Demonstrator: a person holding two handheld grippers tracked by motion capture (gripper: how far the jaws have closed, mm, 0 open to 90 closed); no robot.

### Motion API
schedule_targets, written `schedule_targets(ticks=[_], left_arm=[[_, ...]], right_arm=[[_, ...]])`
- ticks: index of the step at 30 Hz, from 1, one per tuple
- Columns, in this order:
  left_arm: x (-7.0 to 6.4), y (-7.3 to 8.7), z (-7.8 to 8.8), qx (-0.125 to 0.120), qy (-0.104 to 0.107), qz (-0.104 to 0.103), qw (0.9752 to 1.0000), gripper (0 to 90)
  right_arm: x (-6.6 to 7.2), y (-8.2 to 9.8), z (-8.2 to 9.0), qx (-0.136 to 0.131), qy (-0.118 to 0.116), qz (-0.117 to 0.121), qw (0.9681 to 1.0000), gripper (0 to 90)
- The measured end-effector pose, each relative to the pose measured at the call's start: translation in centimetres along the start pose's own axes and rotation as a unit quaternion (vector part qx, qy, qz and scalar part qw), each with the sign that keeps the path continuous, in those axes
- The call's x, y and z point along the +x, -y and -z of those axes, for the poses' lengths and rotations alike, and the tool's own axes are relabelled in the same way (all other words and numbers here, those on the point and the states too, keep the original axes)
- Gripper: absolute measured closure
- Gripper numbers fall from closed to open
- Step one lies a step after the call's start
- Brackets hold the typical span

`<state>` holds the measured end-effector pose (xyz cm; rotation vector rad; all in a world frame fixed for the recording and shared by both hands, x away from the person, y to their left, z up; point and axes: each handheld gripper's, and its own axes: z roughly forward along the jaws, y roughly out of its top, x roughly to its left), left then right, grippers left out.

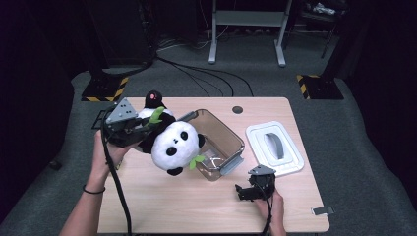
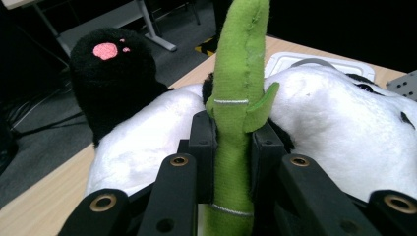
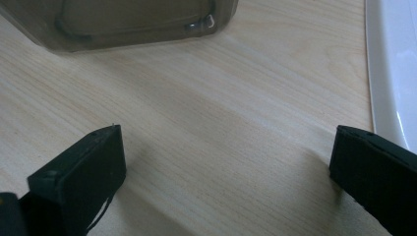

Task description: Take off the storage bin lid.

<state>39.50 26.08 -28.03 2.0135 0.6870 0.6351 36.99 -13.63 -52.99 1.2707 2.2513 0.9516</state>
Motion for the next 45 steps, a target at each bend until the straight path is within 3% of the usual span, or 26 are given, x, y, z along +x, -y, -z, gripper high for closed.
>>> schedule_targets(ticks=[10,13,24,28,41,45], left_arm=[[0.0,-2.2,-2.3,0.0,0.023,-0.016,0.9996,76.6],[-0.1,-2.5,-3.0,0.0,0.031,-0.007,0.9995,76.6],[-0.1,-3.8,-6.1,-0.002,0.061,-0.01,0.9981,76.6],[-0.3,-4.1,-7.7,-0.001,0.077,-0.011,0.997,76.6],[-0.6,-4.0,-10.9,0.005,0.102,-0.008,0.9947,76.6],[-0.7,-3.8,-11.9,0.007,0.119,-0.003,0.9929,76.6]], right_arm=[[0.0,0.0,0.0,0.0,0.001,0.0,1.0,0.0],[0.0,0.0,0.0,0.0,0.0,0.001,1.0,0.0],[-0.1,0.0,0.0,0.001,0.0,0.004,1.0,0.0],[0.0,0.0,0.0,0.001,0.001,0.001,1.0,0.0],[-0.1,0.0,0.0,0.001,0.0,0.003,1.0,0.0],[-0.1,0.0,0.0,0.001,0.0,0.003,1.0,0.0]])
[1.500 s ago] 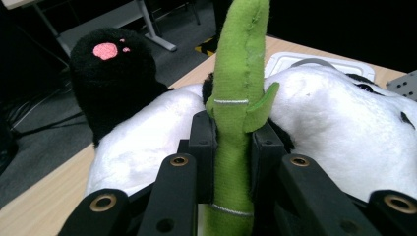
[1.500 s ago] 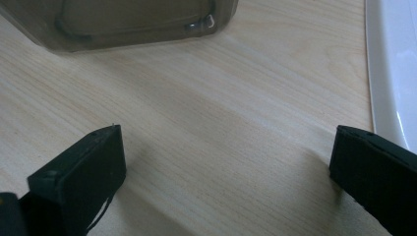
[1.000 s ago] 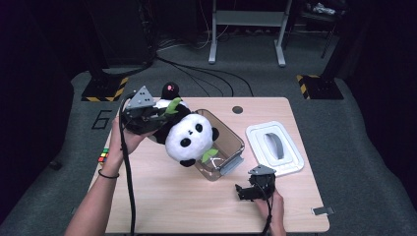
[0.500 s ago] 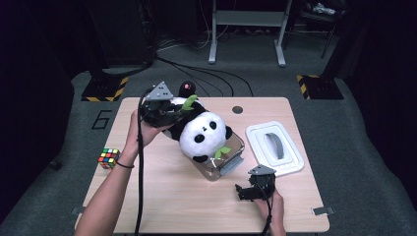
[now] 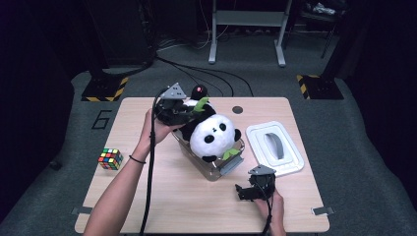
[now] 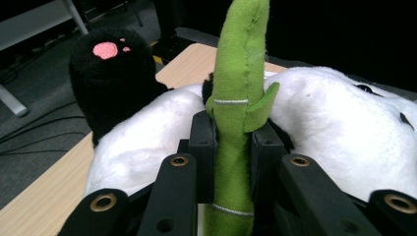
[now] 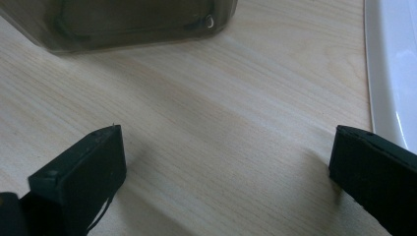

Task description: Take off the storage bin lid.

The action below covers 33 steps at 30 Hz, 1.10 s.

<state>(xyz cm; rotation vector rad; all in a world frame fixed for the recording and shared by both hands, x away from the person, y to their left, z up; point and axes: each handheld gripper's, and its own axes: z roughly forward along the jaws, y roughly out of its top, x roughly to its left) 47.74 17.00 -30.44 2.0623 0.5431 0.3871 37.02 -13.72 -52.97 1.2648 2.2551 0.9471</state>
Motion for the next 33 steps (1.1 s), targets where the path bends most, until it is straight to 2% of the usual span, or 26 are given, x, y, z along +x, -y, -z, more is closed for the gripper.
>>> schedule_targets(ticks=[11,13,21,28,33], left_arm=[[0.4,1.2,-3.0,0.022,0.015,0.005,0.9996,76.5],[0.6,1.6,-3.4,0.018,0.016,0.017,0.9996,76.4],[1.6,2.7,-4.2,0.025,0.011,0.032,0.9991,76.3],[1.2,3.2,-5.4,0.042,0.003,0.018,0.999,75.3],[1.6,3.9,-5.6,0.039,0.009,0.034,0.9986,73.9]], right_arm=[[0.0,0.0,0.0,0.0,0.0,0.0,1.0,0.0],[0.0,0.0,0.0,0.0,0.0,0.0,1.0,0.0],[0.1,0.0,0.0,-0.001,0.001,-0.005,1.0,0.0],[0.1,0.0,0.0,-0.001,0.001,-0.005,1.0,0.1],[0.1,0.0,0.0,-0.002,0.002,-0.005,1.0,0.1]])
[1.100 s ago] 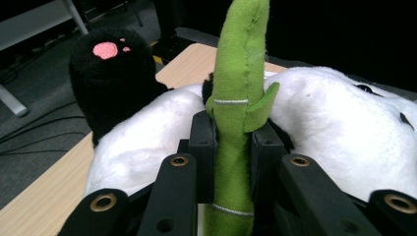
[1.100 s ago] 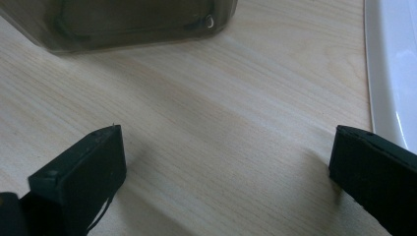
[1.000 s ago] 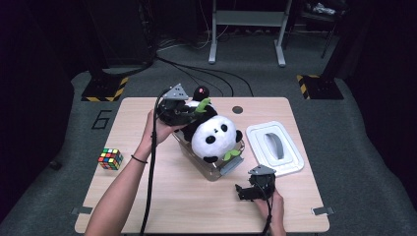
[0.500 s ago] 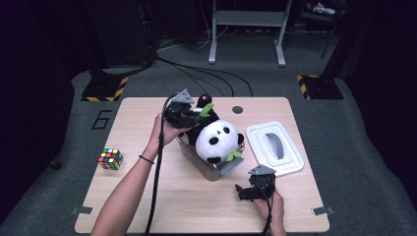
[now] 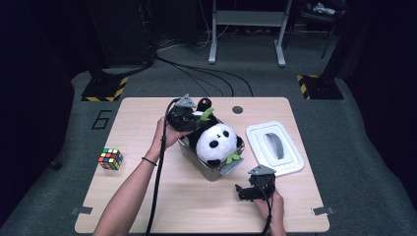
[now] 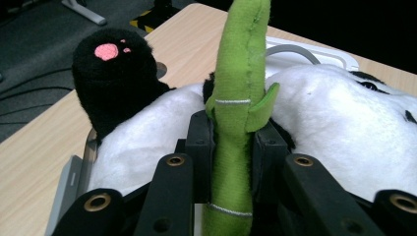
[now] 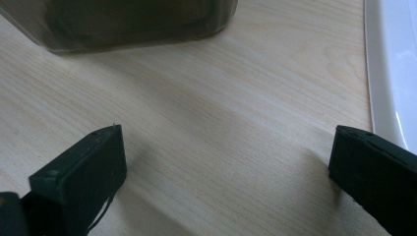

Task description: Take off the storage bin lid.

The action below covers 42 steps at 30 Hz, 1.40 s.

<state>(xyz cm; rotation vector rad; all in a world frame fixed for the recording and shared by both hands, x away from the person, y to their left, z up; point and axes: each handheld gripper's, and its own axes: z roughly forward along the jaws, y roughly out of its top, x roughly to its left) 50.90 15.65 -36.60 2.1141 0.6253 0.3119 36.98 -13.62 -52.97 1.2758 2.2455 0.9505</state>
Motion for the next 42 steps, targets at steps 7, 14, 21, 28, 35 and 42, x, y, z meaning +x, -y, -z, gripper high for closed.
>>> schedule_targets(ticks=[7,14,21,28,35,42], left_arm=[[0.2,0.3,0.1,0.003,0.007,0.017,0.9998,59.6],[-0.1,-0.2,0.9,-0.021,-0.003,0.046,0.9987,17.8],[-1.1,-1.0,0.3,-0.012,-0.004,0.035,0.9993,13.3],[-1.2,-0.4,-2.1,0.045,0.004,0.034,0.9984,15.4],[-1.9,0.2,-4.2,0.095,-0.005,0.013,0.9954,15.8],[-1.5,-0.5,-1.6,0.03,-0.003,0.032,0.999,15.6]], right_arm=[[0.0,0.0,0.0,0.0,0.0,-0.001,1.0,0.1],[0.0,0.0,0.0,0.0,0.0,-0.001,1.0,0.1],[0.0,0.0,0.0,0.001,0.0,-0.002,1.0,0.1],[0.1,0.0,0.0,0.001,0.0,-0.002,1.0,0.4],[0.0,0.0,0.0,0.001,-0.001,0.0,1.0,0.4],[0.0,0.0,0.0,0.0,0.0,-0.001,1.0,0.4]])
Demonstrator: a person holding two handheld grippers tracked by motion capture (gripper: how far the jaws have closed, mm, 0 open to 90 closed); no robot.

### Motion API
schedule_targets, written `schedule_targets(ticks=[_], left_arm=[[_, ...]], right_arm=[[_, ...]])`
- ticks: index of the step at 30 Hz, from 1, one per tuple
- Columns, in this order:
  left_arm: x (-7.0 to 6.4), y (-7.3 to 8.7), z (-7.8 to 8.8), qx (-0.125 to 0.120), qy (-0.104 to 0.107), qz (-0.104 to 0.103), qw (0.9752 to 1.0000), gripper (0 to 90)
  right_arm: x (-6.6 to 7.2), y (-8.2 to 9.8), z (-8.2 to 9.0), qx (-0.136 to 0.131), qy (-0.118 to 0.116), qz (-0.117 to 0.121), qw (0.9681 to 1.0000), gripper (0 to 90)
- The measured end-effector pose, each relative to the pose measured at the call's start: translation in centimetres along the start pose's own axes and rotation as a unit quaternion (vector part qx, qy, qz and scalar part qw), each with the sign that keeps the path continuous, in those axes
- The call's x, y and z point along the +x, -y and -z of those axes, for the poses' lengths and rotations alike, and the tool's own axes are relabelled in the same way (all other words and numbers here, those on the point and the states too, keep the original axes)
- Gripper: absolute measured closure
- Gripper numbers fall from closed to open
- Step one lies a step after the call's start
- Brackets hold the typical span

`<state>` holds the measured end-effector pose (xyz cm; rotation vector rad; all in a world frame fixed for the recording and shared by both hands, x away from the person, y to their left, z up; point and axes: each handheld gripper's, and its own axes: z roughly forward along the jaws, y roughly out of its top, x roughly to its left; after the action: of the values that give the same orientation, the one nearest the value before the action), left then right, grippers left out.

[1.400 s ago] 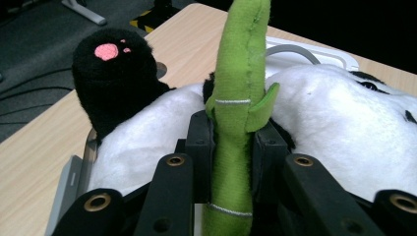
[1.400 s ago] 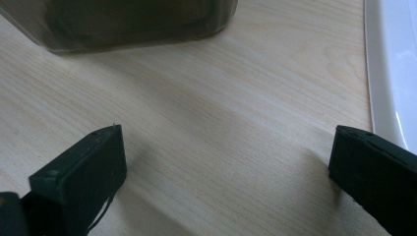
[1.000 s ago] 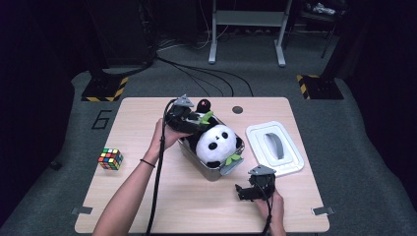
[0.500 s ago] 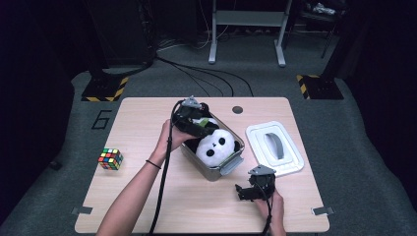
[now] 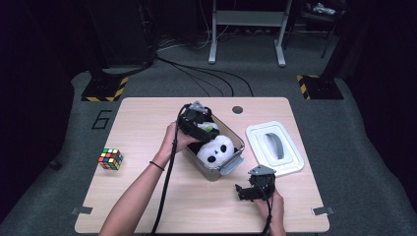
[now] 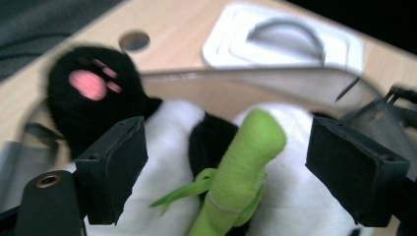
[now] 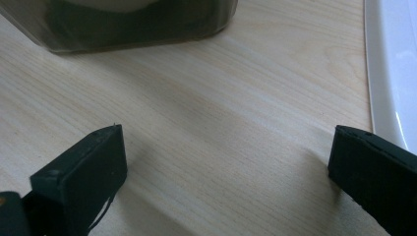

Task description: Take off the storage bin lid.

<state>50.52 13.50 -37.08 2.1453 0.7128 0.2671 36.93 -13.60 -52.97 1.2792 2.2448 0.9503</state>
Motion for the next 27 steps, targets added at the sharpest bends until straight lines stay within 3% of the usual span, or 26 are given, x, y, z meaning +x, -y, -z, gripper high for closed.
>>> schedule_targets(ticks=[2,5,10,14,17,20,24,27], left_arm=[[0.6,-0.2,1.2,-0.02,-0.009,0.007,0.9997,16.1],[1.3,-0.3,2.0,-0.025,-0.031,0.013,0.9991,19.5],[2.2,0.5,0.8,0.01,-0.056,0.021,0.9982,35.7],[2.8,1.3,-0.6,0.048,-0.074,0.035,0.9955,53.5],[3.0,1.5,-1.1,0.051,-0.074,0.047,0.9949,60.2],[2.6,1.4,-1.5,0.067,-0.093,0.045,0.9924,63.6],[2.4,1.7,-3.2,0.118,-0.117,0.044,0.9851,66.8],[2.2,1.6,-3.5,0.124,-0.124,0.038,0.9837,67.4]], right_arm=[[0.0,0.0,0.0,0.0,0.0,-0.001,1.0,0.4],[0.0,0.0,0.0,0.0,0.0,-0.001,1.0,0.4],[0.0,0.0,0.0,0.0,0.0,0.0,1.0,0.4],[0.0,0.0,0.0,0.0,0.0,0.0,1.0,0.4],[0.0,0.0,0.0,0.0,0.0,0.0,1.0,0.4],[0.0,0.0,0.0,0.0,0.0,0.0,1.0,0.4],[0.0,0.0,0.0,0.0,-0.001,0.002,1.0,0.4],[0.0,0.0,0.0,0.001,-0.002,0.0,1.0,0.4]])
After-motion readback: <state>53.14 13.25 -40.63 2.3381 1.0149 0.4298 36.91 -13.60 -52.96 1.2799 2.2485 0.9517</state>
